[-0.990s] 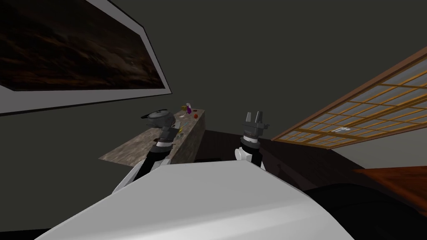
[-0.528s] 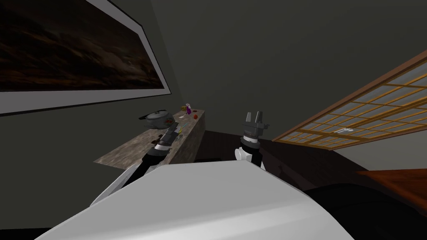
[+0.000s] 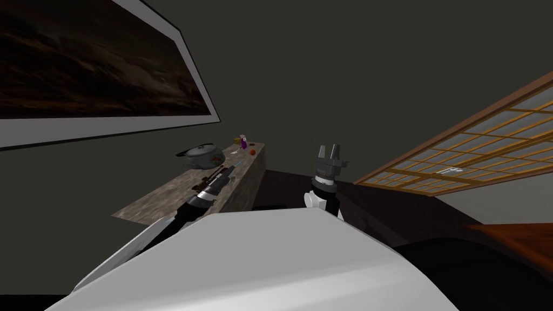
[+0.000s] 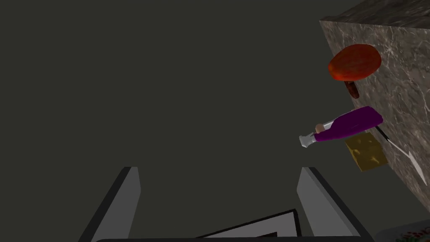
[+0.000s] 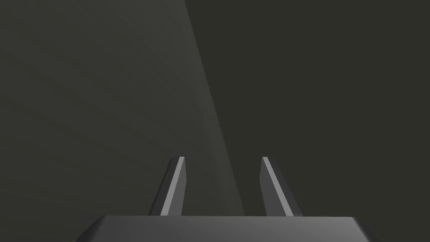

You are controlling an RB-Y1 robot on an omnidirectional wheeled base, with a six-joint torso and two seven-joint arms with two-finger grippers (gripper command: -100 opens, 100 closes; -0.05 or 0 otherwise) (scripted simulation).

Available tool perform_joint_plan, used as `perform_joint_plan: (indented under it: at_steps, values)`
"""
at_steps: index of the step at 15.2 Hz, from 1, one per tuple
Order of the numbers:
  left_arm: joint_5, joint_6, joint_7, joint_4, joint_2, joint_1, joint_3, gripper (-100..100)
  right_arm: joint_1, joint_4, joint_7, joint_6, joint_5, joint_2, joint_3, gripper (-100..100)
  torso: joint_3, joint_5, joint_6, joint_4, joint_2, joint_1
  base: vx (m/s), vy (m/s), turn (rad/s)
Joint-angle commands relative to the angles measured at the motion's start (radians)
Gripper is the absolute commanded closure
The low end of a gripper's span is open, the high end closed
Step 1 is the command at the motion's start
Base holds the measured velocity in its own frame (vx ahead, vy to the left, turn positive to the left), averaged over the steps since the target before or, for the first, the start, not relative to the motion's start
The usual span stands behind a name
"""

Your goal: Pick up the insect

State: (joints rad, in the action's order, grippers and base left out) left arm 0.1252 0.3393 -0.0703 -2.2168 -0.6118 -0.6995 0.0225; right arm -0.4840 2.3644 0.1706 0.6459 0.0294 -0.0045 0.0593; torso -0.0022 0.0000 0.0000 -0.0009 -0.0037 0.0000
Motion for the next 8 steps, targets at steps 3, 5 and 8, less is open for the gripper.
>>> perform_joint_plan:
  at_steps: [3,5,8]
  values:
    - [0.024,-0.051,-0.001,0.004,-0.09,-0.053,-0.008,-100,0.0,0.0,0.0,0.0,0.0,0.0,0.0,0,0.0,0.0,0.0,0.0,0.0,0.0,0.048,0.0,0.004]
    - [0.036,-0.074,0.0,0.007,-0.139,-0.077,-0.01,-100,0.0,0.0,0.0,0.0,0.0,0.0,0.0,0,0.0,0.0,0.0,0.0,-0.001,0.0,0.066,-0.002,0.007]
    - [0.048,-0.098,0.001,0.01,-0.209,-0.102,-0.013,-100,0.0,0.0,0.0,0.0,0.0,0.0,0.0,0,-0.001,0.0,0.0,0.0,-0.001,0.0,0.062,-0.005,0.007]
